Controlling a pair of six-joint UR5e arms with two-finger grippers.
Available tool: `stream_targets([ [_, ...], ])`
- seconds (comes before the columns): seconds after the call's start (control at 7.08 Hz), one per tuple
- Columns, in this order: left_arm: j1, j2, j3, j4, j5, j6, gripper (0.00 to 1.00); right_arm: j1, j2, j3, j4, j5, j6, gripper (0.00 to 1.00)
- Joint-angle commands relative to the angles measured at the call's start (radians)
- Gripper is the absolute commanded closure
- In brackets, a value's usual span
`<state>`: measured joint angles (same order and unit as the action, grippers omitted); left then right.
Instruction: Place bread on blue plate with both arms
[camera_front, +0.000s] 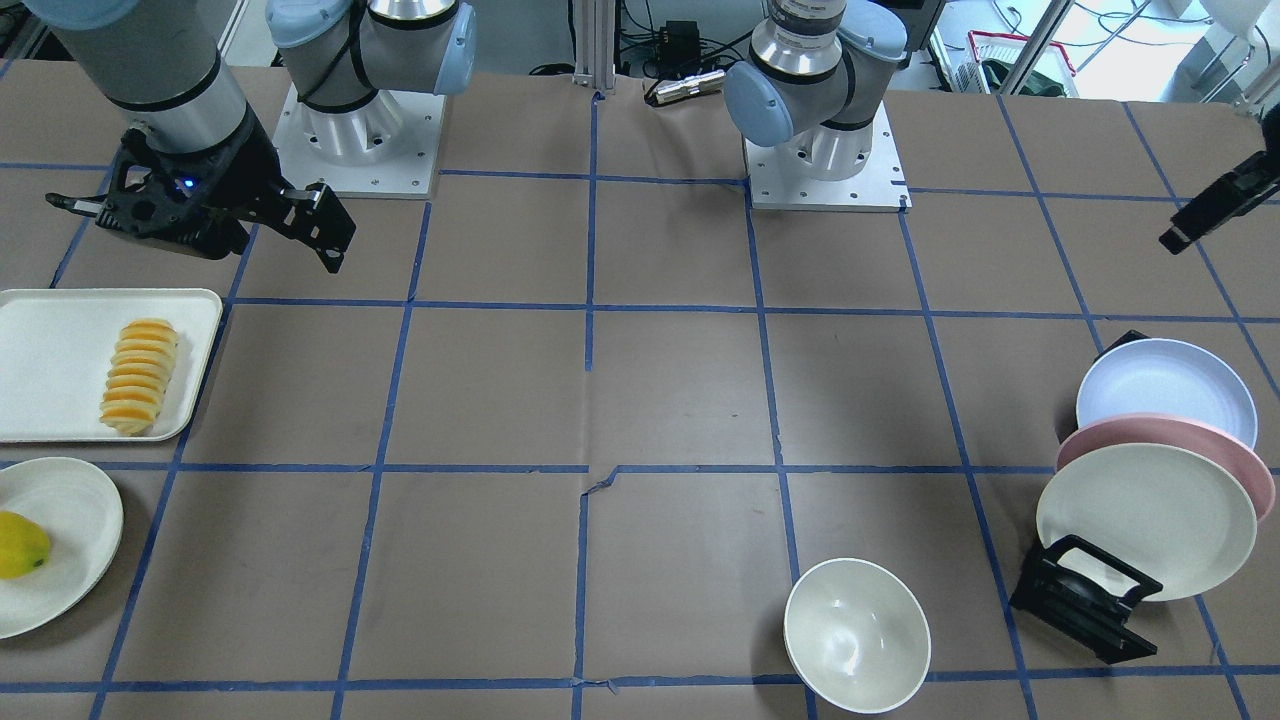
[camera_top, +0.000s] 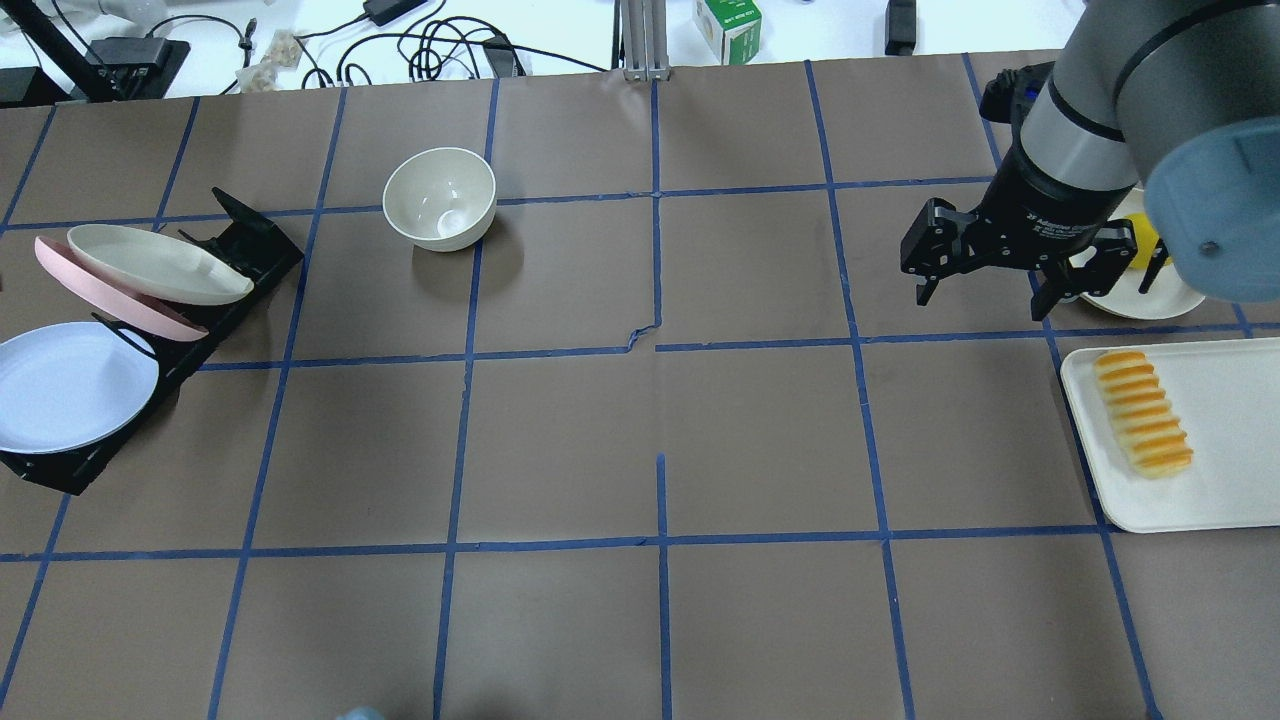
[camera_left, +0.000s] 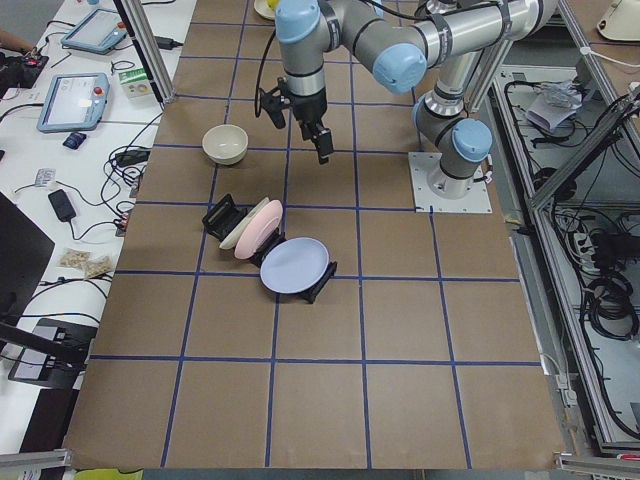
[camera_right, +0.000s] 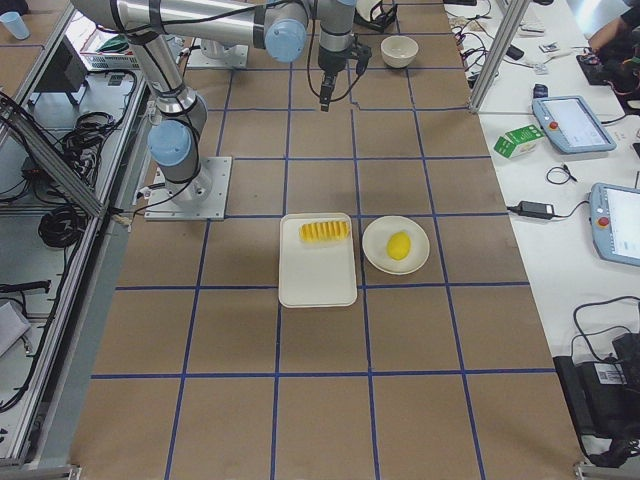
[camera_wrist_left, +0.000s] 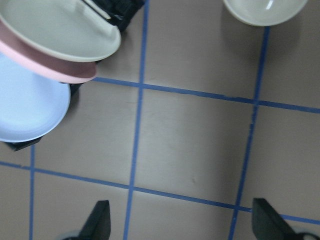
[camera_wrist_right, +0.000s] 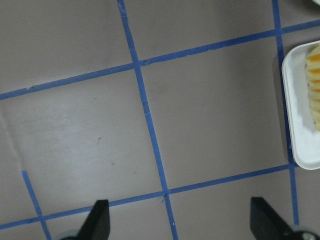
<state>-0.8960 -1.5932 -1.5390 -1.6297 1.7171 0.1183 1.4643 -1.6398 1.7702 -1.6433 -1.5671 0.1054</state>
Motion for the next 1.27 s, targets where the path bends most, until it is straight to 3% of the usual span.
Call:
stream_targets([
  [0.0,0.141,-0.106,-0.109,0.299,0.009,0.155,0.0,-0.14,0.03,0.052,-0.117,-0.001,-0.237,0.0],
  [0.14,0.176,-0.16,-0.143,0.406,0.042,0.164,0.0,-0.216,0.041,0.075,-0.18,-0.004,-0.385,0.0],
  [0.42,0.195,-0.253,-0.129,0.441,0.052,0.167,0.0,-0.332,0.11,0.101,-0.205,-0.001,-0.53,0.0],
  [0.71,0.195,-0.348,-0.092,0.47,0.042,0.184,0.0,-0.395,0.199,0.104,-0.35,-0.007,-0.684,0.0],
  [1.13,0.195,-0.415,-0.069,0.49,0.02,0.185,0.01,-0.489,0.316,0.127,-0.414,-0.007,-0.814,0.0],
])
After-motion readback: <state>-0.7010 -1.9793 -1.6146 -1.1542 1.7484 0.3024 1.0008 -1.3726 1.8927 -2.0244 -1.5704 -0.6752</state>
